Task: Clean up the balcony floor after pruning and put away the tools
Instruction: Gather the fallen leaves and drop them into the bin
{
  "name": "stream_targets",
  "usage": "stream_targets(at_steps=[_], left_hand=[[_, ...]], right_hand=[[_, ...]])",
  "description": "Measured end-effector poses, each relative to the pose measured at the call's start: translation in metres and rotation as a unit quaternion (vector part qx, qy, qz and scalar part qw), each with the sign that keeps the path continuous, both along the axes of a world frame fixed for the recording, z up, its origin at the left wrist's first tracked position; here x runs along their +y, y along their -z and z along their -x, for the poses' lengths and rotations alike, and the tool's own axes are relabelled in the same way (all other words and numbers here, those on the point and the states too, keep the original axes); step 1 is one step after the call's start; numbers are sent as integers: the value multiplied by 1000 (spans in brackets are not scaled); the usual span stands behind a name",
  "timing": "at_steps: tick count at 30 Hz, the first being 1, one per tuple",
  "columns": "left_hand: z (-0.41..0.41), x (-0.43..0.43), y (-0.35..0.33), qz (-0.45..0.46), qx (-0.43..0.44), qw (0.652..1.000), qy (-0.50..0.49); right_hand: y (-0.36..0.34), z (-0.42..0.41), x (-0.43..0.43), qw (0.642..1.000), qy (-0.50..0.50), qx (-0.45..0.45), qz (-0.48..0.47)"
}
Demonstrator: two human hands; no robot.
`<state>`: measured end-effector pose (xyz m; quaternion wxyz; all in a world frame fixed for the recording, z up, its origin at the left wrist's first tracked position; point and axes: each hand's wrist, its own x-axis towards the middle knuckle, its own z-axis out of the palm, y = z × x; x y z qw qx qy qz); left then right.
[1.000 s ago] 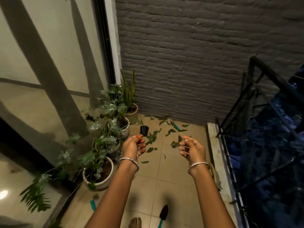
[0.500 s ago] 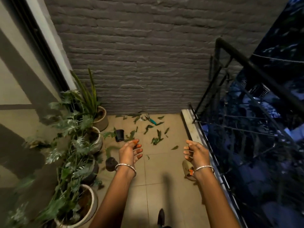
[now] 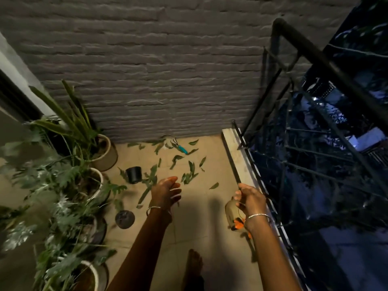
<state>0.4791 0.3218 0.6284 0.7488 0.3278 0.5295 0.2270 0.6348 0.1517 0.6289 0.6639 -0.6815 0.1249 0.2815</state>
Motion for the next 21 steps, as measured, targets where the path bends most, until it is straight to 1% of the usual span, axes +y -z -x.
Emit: stream_targets(at_steps=[3, 6, 11, 13, 14, 16, 19, 21], left_hand=[[-39, 23, 28, 5, 20, 1000, 6], [-73, 44, 67, 2, 47, 999, 17], [-117, 84, 153, 8, 81, 996, 38], [-134, 103, 204, 22, 94, 994, 46], [-143, 112, 232, 30, 99, 994, 48], [-158, 127, 282, 44, 105, 992, 49], [-180, 148, 373, 55, 108, 991, 59], [-192, 161, 425, 55, 110, 990, 68]], right_hand=[[31, -33, 23, 1000, -9, 16, 20], [78, -65, 45, 999, -12, 29, 42], [178, -113, 80, 990, -33, 99, 90], [232, -129, 96, 986, -46, 104, 125], [264, -134, 103, 985, -48, 90, 142], [320, -145, 115, 985, -24, 64, 156], [420, -164, 133, 978, 13, 115, 174], [477, -180, 143, 974, 1, 132, 183]])
